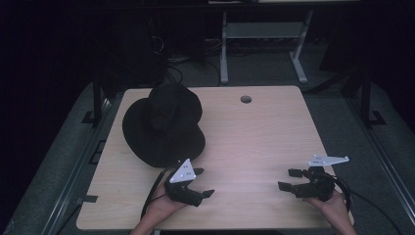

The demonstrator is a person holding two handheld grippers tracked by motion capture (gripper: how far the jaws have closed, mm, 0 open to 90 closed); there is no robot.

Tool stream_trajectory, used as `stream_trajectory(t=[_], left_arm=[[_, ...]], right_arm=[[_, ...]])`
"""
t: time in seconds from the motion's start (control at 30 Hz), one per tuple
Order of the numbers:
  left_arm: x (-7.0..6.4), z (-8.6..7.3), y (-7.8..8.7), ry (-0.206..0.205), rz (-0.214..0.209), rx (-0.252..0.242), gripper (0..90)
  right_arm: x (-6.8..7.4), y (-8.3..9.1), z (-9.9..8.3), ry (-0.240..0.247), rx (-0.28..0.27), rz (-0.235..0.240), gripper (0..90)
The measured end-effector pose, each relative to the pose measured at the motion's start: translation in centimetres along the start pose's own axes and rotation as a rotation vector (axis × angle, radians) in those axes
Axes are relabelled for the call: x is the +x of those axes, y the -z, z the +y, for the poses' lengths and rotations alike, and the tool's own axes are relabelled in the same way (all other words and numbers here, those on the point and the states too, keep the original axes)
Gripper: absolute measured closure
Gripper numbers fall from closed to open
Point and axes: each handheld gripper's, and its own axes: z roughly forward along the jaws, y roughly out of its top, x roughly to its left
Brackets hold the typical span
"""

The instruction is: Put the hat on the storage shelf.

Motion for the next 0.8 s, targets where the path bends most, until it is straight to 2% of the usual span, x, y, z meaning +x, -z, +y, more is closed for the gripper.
stream_trajectory(t=[0.27, 0.57, 0.63, 0.8], left_arm=[[0.0, 0.0, 0.0, 0.001, -0.001, 0.000, 21.6], [0.0, 0.0, 0.0, 0.001, -0.002, 0.000, 21.6], [0.0, 0.0, 0.0, -0.001, -0.001, 0.001, 21.6], [0.0, 0.0, -0.1, -0.003, -0.002, 0.003, 21.6]], right_arm=[[0.4, 0.3, -1.1, 0.012, -0.001, -0.012, 18.0], [0.8, 0.5, -2.3, 0.004, -0.030, -0.007, 18.0], [0.8, 0.6, -2.6, -0.004, -0.041, -0.007, 18.0], [1.0, 0.9, -3.5, -0.028, -0.107, 0.006, 17.8]])
